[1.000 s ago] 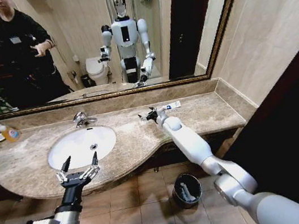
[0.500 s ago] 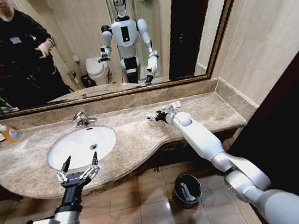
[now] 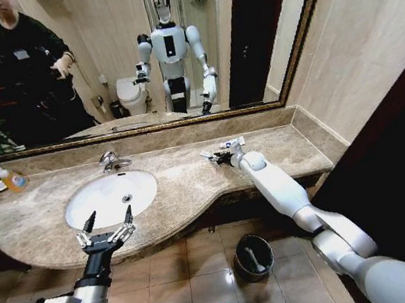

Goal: Pick up the trash from the sink and place it in the trash bin.

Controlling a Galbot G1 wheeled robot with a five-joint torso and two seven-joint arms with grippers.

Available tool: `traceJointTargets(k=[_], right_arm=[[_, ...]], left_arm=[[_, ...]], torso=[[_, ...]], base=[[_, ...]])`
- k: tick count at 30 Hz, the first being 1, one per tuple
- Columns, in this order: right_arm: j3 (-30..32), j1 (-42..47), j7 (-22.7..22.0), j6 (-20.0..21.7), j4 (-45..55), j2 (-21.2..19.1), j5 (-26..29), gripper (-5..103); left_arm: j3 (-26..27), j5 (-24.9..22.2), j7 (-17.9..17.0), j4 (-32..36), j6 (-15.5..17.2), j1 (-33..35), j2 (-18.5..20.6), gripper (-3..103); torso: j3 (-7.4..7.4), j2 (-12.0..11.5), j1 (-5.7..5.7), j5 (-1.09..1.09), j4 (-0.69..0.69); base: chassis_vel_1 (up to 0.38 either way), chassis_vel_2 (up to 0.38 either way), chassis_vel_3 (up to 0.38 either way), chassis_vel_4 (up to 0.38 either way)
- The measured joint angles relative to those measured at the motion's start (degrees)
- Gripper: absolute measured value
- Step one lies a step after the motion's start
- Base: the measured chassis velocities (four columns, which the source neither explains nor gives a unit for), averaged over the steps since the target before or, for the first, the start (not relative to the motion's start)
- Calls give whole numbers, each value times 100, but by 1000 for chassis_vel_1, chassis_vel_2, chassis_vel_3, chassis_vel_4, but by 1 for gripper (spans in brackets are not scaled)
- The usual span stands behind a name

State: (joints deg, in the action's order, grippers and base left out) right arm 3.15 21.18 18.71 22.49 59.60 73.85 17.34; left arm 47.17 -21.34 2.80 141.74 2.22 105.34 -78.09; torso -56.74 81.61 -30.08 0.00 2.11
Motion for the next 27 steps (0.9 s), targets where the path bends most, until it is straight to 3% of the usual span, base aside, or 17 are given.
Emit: traceJointTargets(k=[2, 3, 7, 10, 14, 19, 27], right_arm=[[-2, 22, -9, -13, 23, -11, 6, 27], [-7, 66, -51, -59, 67, -36, 16, 18], [-25, 191, -245, -94, 265, -117, 111, 18], [-24, 367, -528, -78, 609, -241, 311, 18], [49, 799, -1232, -85, 1428, -551, 815, 18], [245, 1178, -1611, -209, 2037, -764, 1136, 18], [776, 2301, -2109, -1040, 3066, -1159, 1374, 18]], left_arm=[[0, 0, 0, 0, 0, 0, 0, 100], [0, 0, 0, 0, 0, 0, 0, 100], [0, 0, 0, 0, 0, 0, 0, 100], [0, 0, 0, 0, 0, 0, 0, 100], [0, 0, 0, 0, 0, 0, 0, 100], [0, 0, 0, 0, 0, 0, 0, 100], [1, 0, 0, 0, 0, 0, 0, 100]], torso=[[0, 0, 0, 0, 0], [0, 0, 0, 0, 1], [0, 0, 0, 1, 1], [-1, 0, -1, 1, -1], [-1, 0, 0, 2, 0], [-1, 0, 0, 1, -1], [-1, 0, 0, 1, 0]], base=[[0, 0, 0, 0], [0, 0, 0, 0], [0, 0, 0, 0], [0, 0, 0, 0], [0, 0, 0, 0], [0, 0, 0, 0], [0, 0, 0, 0]])
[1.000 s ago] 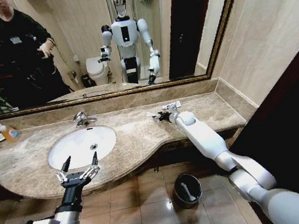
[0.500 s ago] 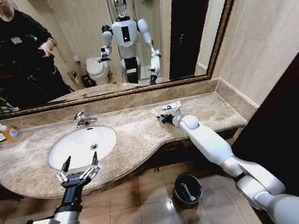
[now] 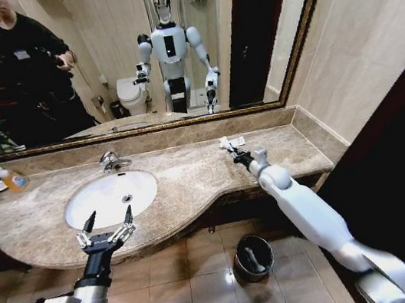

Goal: Pick up the trash from the sink and place it in the trash bin.

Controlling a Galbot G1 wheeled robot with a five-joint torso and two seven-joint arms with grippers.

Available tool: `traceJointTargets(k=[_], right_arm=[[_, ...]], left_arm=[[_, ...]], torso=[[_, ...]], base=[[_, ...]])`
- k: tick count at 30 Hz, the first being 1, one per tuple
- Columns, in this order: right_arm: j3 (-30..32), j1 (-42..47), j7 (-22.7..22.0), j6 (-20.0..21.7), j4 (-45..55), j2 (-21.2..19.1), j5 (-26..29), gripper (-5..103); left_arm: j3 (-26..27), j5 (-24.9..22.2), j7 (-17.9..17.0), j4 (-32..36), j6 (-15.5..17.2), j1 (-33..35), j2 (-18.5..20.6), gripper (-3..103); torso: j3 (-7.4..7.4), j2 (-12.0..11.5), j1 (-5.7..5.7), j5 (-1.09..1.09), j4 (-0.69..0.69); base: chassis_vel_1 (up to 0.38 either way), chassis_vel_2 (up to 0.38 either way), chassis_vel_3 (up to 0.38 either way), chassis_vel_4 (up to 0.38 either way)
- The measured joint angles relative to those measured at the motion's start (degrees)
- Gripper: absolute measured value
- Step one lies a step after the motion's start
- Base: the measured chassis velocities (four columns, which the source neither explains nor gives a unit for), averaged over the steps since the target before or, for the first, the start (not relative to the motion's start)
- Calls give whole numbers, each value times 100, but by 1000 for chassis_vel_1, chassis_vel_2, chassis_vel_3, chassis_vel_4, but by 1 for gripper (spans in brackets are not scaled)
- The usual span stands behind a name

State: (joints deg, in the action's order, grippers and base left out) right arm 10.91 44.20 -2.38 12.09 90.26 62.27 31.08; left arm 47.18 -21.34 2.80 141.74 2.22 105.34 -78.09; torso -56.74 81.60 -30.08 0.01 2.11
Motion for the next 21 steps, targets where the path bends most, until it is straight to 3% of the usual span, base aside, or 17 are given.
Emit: traceJointTargets(k=[11, 13, 18, 21], right_arm=[[598, 1686, -139, -674, 1360, -214, 30, 18], [798, 2071, -255, -863, 1657, -138, -96, 18], [1165, 2767, -282, -882, 2087, 58, -251, 18], [1452, 3496, -56, -977, 2346, 318, -698, 18]], left_arm=[[-1, 0, 1, 0, 0, 0, 0, 100], [-1, 0, 0, 0, 0, 0, 0, 100], [0, 0, 0, 0, 0, 0, 0, 100], [0, 0, 0, 0, 0, 0, 0, 100]], torso=[[1, 0, 1, 1, 0], [0, 0, 0, -1, 0], [1, 0, 0, 0, 0], [1, 0, 0, -1, -1]], base=[[0, 0, 0, 0], [0, 0, 0, 0], [0, 0, 0, 0], [0, 0, 0, 0]])
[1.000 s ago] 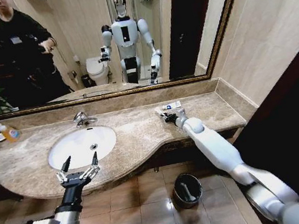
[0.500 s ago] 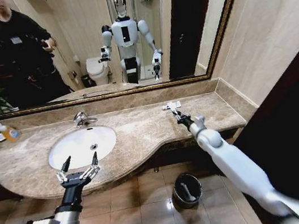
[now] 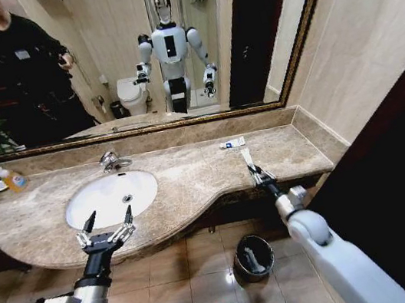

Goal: Pick up the trash from the sink and place it in the trash bin.

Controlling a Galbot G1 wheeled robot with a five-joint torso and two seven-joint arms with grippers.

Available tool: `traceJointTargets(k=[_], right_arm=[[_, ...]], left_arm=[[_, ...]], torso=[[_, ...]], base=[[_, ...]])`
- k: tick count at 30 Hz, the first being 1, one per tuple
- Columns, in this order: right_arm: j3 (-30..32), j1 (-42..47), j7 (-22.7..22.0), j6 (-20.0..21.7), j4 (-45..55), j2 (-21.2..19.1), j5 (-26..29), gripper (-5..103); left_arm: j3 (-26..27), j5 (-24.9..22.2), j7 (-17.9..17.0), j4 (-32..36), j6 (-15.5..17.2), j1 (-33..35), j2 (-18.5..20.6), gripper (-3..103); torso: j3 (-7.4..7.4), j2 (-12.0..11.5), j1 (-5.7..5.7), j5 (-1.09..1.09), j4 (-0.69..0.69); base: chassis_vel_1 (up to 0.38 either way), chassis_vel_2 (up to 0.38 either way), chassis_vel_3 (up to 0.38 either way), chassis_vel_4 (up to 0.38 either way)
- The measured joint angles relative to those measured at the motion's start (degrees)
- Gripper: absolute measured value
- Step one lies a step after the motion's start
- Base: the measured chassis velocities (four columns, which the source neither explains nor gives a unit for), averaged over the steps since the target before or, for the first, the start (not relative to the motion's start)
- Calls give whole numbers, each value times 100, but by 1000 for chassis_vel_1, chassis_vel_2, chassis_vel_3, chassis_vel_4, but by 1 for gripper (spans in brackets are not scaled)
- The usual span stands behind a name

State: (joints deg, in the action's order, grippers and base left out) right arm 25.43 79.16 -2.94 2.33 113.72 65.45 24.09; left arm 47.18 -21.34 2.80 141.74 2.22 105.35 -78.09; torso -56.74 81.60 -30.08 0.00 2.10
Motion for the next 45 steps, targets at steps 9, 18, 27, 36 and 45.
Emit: traceJointTargets(k=[9, 18, 27, 36, 45], right_arm=[[-31, 727, 113, -422, -48, 566, -771, 18], [-107, 1134, 264, -879, -954, 939, -1444, 18], [-213, 954, 351, -886, -1923, 1221, -1487, 18], [-158, 511, 392, -947, -3185, 1648, -1584, 18], [-42, 88, 324, -1240, -4356, 1690, -1660, 18]], left_arm=[[0, 0, 0, 0, 0, 0, 0, 100], [-1, 0, 0, 0, 0, 0, 0, 100], [0, 0, 0, 0, 0, 0, 0, 100], [0, 0, 0, 0, 0, 0, 0, 100], [0, 0, 0, 0, 0, 0, 0, 100]], torso=[[0, 0, 0, -1, 1], [0, 0, 0, -1, 0], [-1, 0, 0, 0, 1], [-1, 0, -1, 0, 1], [-1, 0, -1, 0, 1]], base=[[0, 0, 0, 0], [0, 0, 0, 0], [0, 0, 0, 0], [0, 0, 0, 0], [0, 0, 0, 0]])
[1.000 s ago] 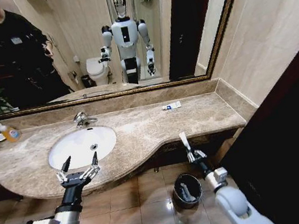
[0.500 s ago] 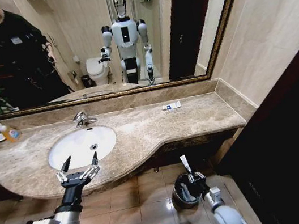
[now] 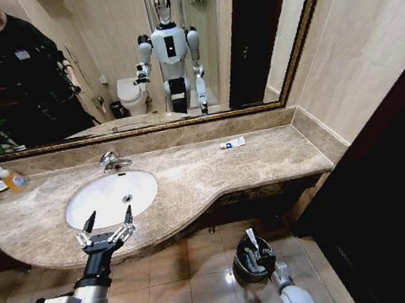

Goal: Pick up the trash from the sink and place it in the trash bin.

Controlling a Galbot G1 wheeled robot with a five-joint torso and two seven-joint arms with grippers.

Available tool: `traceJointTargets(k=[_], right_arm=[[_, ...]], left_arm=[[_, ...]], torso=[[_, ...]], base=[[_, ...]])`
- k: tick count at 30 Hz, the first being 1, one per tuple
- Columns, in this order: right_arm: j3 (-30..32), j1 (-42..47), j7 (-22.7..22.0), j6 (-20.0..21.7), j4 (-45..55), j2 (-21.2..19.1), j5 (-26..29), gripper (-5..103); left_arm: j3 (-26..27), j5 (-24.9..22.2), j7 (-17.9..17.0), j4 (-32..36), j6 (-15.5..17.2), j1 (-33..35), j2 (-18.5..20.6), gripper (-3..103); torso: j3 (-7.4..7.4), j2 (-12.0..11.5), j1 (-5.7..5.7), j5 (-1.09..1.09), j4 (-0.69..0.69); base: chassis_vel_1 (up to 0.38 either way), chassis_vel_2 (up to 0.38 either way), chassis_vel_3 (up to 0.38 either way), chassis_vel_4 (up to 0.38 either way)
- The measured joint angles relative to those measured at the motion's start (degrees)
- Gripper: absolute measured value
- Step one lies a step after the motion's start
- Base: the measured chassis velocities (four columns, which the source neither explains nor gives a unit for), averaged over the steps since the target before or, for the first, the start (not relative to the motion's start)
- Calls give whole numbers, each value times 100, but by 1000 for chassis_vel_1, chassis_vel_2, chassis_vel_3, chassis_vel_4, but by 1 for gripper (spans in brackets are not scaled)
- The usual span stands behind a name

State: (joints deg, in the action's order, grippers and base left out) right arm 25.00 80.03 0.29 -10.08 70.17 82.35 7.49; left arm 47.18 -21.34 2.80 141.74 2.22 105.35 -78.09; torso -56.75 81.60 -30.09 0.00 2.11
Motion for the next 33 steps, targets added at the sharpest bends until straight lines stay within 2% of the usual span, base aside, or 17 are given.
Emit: traceJointTargets(k=[4, 9, 10, 11, 14, 15, 16, 18, 21, 22, 25, 26, 28, 31, 33], right_arm=[[-38, -151, -211, -184, -424, -26, -28, 18], [-70, -154, -246, -190, -442, -23, -20, 18], [-104, -156, -290, -182, -440, -23, -15, 15], [-169, -169, -362, -173, -440, -23, 26, 17], [-288, -206, -518, -170, -432, -27, 116, 33], [-288, -206, -518, -170, -432, -27, 116, 33], [-306, -206, -542, -169, -423, -30, 127, 39], [-316, -206, -555, -169, -414, -34, 132, 39], [-329, -187, -576, -170, -370, -42, 141, 55], [-329, -187, -576, -170, -370, -42, 141, 55], [-328, -140, -582, -175, -328, -58, 152, 71], [-328, -140, -582, -175, -328, -58, 152, 71], [-326, -110, -582, -183, -309, -73, 159, 83], [-325, -83, -582, -191, -279, -78, 165, 88], [-319, -66, -582, -194, -251, -79, 174, 97]], left_arm=[[0, 0, 0, 0, 0, 0, 0, 100], [0, 0, 0, 0, 0, 0, 0, 100], [0, 0, 0, 0, 0, 0, 0, 100], [0, 0, 0, 0, 0, 0, 0, 100], [0, 0, 0, 0, 0, 0, 0, 100], [0, 0, 0, 0, 0, 0, 0, 100], [0, 0, 0, 0, 0, 0, 0, 100], [0, 0, 0, 0, 0, 0, 0, 100], [0, 0, 0, 0, 0, 0, 0, 100], [0, 0, 0, 0, 0, 0, 0, 100], [0, 0, 0, 0, 0, 0, 0, 100], [0, 0, 0, 0, 0, 0, 0, 100], [0, 0, 0, 0, 0, 0, 0, 100], [0, 0, 0, 0, 0, 0, 0, 100], [0, 0, 0, 0, 0, 0, 0, 100]], torso=[[0, 0, 0, 0, 0], [0, 0, 0, 0, 0], [0, 0, 0, 0, 0], [0, 0, 0, 0, 0], [0, 0, 0, 0, 0], [0, 0, 0, 0, 0], [0, 0, 0, 0, 0], [0, 0, 0, 0, 0], [0, 0, 0, 0, 0], [0, 0, 0, 0, 0], [0, 0, 0, 0, 0], [0, 0, 0, 0, 0], [0, 0, 0, 0, 0], [0, 0, 0, 0, 0], [0, 0, 0, 0, 0]], base=[[0, 0, 0, 0], [0, 0, 0, 0], [0, 0, 0, 0], [0, 0, 0, 0], [0, 0, 0, 0], [0, 0, 0, 0], [0, 0, 0, 0], [0, 0, 0, 0], [0, 0, 0, 0], [0, 0, 0, 0], [0, 0, 0, 0], [0, 0, 0, 0], [0, 0, 0, 0], [0, 0, 0, 0], [0, 0, 0, 0]])
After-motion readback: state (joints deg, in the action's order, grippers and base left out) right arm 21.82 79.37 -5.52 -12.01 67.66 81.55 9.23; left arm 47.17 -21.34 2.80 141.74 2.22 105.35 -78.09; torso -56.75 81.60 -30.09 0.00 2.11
